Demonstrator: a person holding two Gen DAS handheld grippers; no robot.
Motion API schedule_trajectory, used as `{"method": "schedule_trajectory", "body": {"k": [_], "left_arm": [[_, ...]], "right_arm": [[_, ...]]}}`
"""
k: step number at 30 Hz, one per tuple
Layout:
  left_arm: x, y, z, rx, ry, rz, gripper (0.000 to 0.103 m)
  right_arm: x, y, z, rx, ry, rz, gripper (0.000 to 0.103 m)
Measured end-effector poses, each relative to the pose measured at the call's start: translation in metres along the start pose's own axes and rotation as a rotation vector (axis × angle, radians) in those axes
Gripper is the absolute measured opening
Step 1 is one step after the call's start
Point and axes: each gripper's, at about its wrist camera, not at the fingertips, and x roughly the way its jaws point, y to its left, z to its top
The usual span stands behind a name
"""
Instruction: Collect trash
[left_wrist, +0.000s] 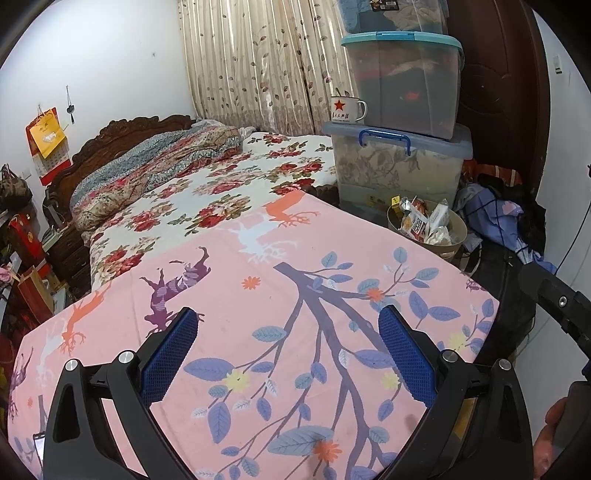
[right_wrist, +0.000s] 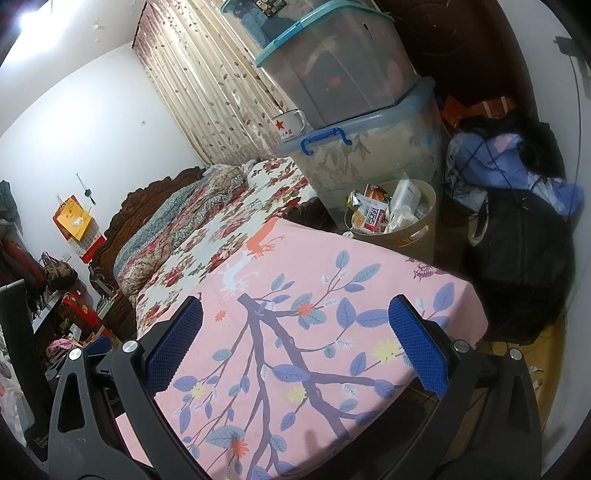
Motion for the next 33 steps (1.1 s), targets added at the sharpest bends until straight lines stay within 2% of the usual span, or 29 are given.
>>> {"method": "schedule_trajectory", "body": {"k": [33], "left_arm": [[0.0077, -0.0020, -0.0080, 0.013, 0.040, 0.005, 0.094]], "right_arm": [[0.0021, -0.0002, -0.0016, 0.000, 0.003, 0.000, 0.100]]}}
